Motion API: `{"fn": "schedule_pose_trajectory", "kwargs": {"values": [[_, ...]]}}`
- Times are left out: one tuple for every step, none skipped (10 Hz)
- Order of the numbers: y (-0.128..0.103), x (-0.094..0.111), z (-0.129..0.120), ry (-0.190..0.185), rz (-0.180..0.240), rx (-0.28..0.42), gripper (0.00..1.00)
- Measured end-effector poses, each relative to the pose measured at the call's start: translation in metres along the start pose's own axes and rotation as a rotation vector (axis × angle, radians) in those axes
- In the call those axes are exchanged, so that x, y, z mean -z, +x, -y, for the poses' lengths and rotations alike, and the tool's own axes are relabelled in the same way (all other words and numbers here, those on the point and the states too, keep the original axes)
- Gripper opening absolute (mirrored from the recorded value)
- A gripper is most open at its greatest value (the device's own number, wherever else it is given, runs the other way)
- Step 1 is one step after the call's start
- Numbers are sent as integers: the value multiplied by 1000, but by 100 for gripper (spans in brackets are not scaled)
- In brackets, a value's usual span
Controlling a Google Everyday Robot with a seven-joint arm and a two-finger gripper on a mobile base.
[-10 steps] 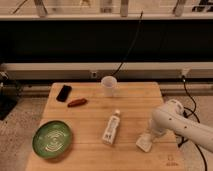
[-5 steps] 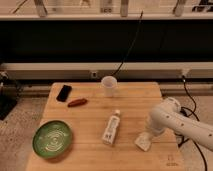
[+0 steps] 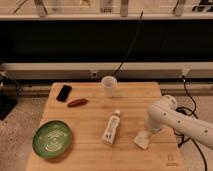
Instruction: Wipe the white sponge on the table
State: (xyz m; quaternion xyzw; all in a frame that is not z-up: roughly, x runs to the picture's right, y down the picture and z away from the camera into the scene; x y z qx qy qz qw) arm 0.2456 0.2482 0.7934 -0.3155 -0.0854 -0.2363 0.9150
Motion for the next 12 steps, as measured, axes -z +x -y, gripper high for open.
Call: {"fn": "schedule_pose_trajectory", "kwargs": {"values": [[2, 0, 0, 0, -1, 8, 0], [3, 1, 1, -1, -2, 15, 0], [3, 0, 2, -3, 0, 20, 0], [4, -1, 3, -5, 0, 25, 0], [5, -1, 3, -6, 1, 27, 0], [7, -1, 2, -7, 0, 34, 0], [6, -1, 4, -11, -3, 45, 0], [2, -1, 9, -12, -4, 56, 0], [2, -1, 12, -12, -4, 61, 0], [4, -1, 12, -14, -5, 67, 0], [5, -1, 12, -15, -5, 73, 0], [7, -1, 12, -17, -7, 77, 0]]}}
